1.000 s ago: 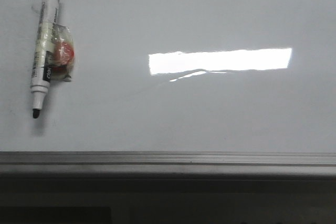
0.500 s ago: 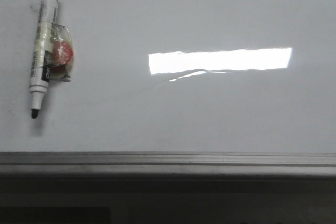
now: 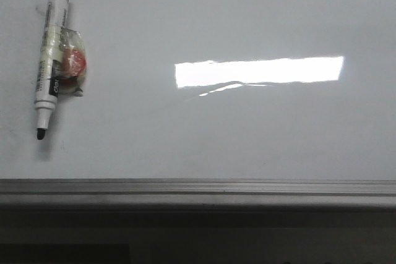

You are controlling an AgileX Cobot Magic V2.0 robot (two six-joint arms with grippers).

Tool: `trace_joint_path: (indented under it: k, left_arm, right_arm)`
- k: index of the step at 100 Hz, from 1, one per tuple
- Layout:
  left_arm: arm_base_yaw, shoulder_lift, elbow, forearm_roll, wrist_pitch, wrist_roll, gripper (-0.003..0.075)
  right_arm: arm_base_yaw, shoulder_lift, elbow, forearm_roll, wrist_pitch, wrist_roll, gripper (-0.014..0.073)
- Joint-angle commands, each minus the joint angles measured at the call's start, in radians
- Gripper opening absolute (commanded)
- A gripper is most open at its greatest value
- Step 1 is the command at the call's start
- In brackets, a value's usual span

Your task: Write number 3 on whiteboard

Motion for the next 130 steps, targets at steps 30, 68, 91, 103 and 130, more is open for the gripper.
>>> trace_joint_path:
  k: [30,68,91,103,130]
  left_arm:
    - [0.0,0.021,-0.01,-0.092,-0.19,0.0,0.0377]
    - [-0.217,0.18,-0.045,-0.098,-0.186,0.073,0.0377]
    - [-0.462,0.309,-0.071,-0.196,-0.293,0.073,0.0377]
    - [-0.59,0.372,-0.071,-0.23,-0.323,0.073,0.0378]
    - [-0.796,0.533,-0.071,-0.281,-0.412,0.071,0.0378]
  right_arm:
    - [-0.005,0.019,-0.033,0.004,-0.054,-0.003,-0.0066]
    - [-0.005,0.019,-0.033,0.004,-0.06,-0.003,-0.0066]
    - [-0.005,0.019,-0.033,0.004,-0.06,-0.003,-0.0066]
    - [-0.005,0.019,-0.033,0.004,-0.06,-0.003,-0.0066]
    - [-0.005,0.019,-0.033,0.004,-0.06,-0.003,-0.0066]
